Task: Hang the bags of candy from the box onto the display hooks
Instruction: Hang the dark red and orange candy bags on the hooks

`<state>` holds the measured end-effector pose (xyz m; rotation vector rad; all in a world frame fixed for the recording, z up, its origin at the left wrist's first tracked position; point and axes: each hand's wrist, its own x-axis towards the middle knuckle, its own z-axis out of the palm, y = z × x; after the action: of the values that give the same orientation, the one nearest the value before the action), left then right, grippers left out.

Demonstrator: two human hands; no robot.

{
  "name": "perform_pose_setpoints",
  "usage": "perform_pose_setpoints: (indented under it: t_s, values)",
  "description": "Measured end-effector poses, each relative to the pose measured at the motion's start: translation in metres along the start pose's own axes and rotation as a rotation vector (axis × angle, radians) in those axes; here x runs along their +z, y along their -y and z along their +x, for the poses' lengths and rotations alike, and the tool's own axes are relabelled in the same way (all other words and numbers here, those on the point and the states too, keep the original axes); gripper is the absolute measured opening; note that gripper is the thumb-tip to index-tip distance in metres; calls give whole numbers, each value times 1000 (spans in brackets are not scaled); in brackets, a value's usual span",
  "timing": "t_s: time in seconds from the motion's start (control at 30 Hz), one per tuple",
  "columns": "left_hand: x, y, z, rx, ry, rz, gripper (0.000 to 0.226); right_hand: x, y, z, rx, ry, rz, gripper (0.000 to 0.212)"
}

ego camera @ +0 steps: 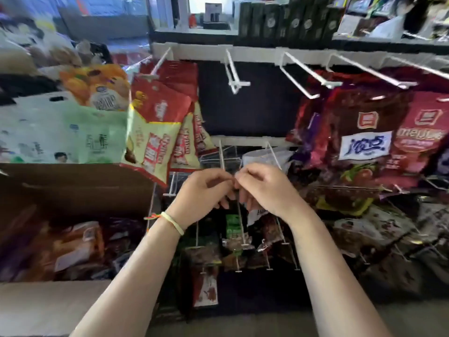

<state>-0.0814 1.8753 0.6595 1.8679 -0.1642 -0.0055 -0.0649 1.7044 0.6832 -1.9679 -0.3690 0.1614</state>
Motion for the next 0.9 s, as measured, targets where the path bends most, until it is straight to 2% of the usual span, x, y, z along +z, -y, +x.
perform_pose_setpoints:
  t_s: [0.17,0.3,0.37,0.43,0.5,0.57,0.7,0.77,0.9]
  values:
    - [-124,58,-66,-254,70,-58,14,137,28,17,90,248,33,27]
    - [-217,110,-102,-428,85,26,17,242,48,29,166,385,24,26]
    - [-254,147,-109,-481,-28,156,17,290,50,38,224,383,26,25]
    - [-281,181,-114,-526,-127,392,17,334,40,49,309,343,29,20]
    - [-299,206,-118,-585,-112,535,22,373,22,63,390,303,-12,12]
    - [-311,225,-122,-624,-44,596,26,403,5,76,471,298,-93,8]
    - [-329,258,-124,-692,63,644,27,434,-10,87,620,304,-143,31]
    - [-335,270,-123,-747,84,681,34,442,-20,86,657,290,-140,16]
    - [-337,290,-114,-850,91,606,54,454,-50,92,736,276,-144,35]
